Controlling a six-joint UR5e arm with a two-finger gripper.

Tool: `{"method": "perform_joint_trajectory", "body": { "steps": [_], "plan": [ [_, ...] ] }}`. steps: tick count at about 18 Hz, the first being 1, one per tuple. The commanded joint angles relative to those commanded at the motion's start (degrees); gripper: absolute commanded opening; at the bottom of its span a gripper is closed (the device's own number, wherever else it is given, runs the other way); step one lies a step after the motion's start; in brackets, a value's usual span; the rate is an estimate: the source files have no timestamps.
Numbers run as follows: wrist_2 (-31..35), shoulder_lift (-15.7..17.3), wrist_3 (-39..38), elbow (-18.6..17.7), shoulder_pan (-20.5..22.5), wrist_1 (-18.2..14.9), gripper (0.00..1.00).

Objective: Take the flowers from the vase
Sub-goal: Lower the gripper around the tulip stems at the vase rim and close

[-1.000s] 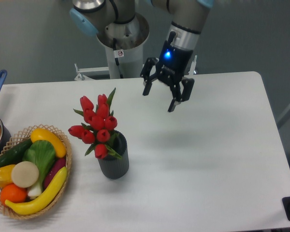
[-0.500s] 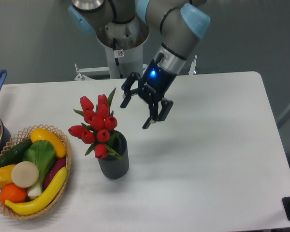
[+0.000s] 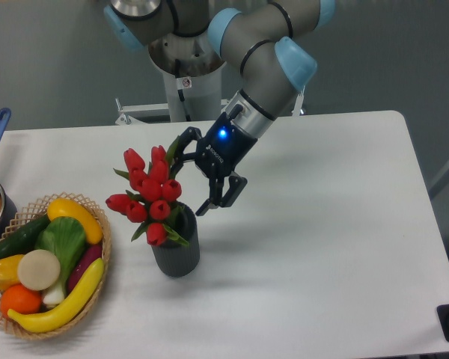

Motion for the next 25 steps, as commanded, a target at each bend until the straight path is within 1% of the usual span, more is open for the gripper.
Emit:
{"method": "perform_joint_trajectory", "body": {
  "steps": [2, 3, 12, 14, 17, 21, 22, 25],
  "plan": [
    [-1.1, -1.5, -0.4, 0.2, -0.4, 2.0, 1.00],
    [-1.1, -1.8, -0.4, 0.1, -0.9, 2.4, 1.00],
    [-0.9, -3.1, 0.3, 0.1, -1.1, 2.6, 1.00],
    [-0.9, -3.6, 0.6, 0.2, -1.7, 2.7, 1.00],
    [-1.0, -4.6, 0.6, 0.2, -2.2, 4.4, 1.00],
    [-1.1, -5.2, 0.6, 0.4, -3.2, 4.6, 1.00],
    [-1.1, -5.2, 0.7, 0.5, -3.3, 4.6, 0.99],
    [-1.4, -5.2, 0.6, 0.4, -3.3, 4.8, 0.77]
  ]
}}
